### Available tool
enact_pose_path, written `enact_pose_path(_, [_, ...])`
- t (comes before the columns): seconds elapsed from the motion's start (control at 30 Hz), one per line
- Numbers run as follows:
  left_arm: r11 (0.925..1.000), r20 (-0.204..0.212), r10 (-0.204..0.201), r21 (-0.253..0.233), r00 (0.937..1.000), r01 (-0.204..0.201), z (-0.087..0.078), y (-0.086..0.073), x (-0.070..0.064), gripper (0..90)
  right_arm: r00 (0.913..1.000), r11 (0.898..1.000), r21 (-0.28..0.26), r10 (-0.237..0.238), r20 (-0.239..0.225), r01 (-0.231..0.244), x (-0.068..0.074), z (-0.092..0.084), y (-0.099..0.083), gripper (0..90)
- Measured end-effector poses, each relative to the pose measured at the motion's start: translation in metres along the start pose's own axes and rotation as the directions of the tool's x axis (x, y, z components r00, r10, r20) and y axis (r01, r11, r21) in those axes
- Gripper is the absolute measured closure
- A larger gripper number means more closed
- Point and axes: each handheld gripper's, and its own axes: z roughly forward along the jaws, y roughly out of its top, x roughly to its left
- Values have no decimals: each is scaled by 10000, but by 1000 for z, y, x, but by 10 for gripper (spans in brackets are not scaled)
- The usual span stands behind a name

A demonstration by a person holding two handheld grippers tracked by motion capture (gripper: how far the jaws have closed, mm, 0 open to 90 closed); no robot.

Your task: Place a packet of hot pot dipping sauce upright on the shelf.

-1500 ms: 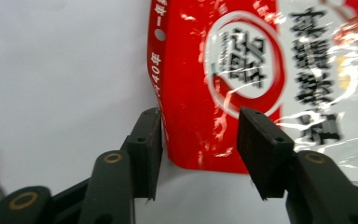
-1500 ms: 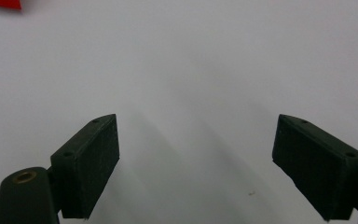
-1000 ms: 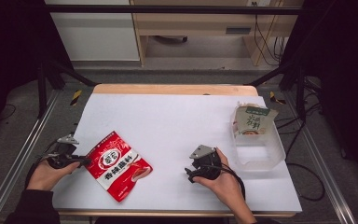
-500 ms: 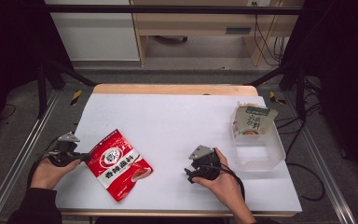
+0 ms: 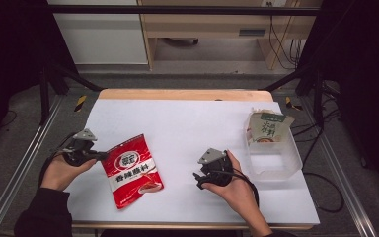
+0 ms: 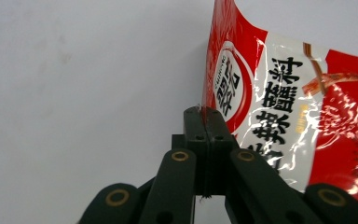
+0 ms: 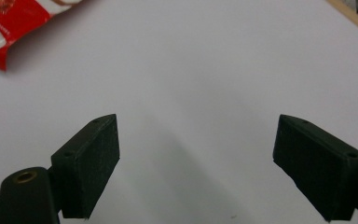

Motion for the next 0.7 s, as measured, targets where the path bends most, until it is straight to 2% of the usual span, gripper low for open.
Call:
enact_pose_path(0.03, [10000,0,0,0,10000,0,0,0,0,900,10000,10000,0,0,0,0,0,0,0,151])
enact_pose_path(0.13, [9988,-33,468,107,9989,-468,0,16,-7,900,9999,9999,-60,-112,101,112,-3,-5,6,153])
enact_pose_path(0.2, [9959,-159,882,221,9960,-879,0,32,-14,900,9997,9997,-149,-181,188,183,-8,-10,12,153])
enact_pose_path(0.23, [9959,-159,882,221,9960,-879,0,32,-14,900,9996,9997,-137,-188,209,191,-9,-12,13,154])
enact_pose_path(0.33, [9914,-217,1287,262,9915,-1281,-3,47,-21,900,9995,9996,-127,-233,190,236,-11,-14,17,155])
enact_pose_path(0.47, [9867,-310,1599,328,9866,-1589,-5,59,-28,900,9993,9991,-176,-378,82,380,-15,-17,27,159])
enact_pose_path(0.63, [9793,-207,2007,309,9794,-2000,-7,73,-37,900,9984,9984,1,-558,-122,558,-18,-17,41,163])
enact_pose_path(0.67, [9758,-192,2166,336,9761,-2159,-7,77,-39,900,9982,9982,16,-594,-119,594,-18,-17,43,163])
enact_pose_path(0.7, [9758,-192,2166,336,9761,-2159,-7,77,-39,900,9982,9982,16,-594,-119,594,-18,-17,43,163])
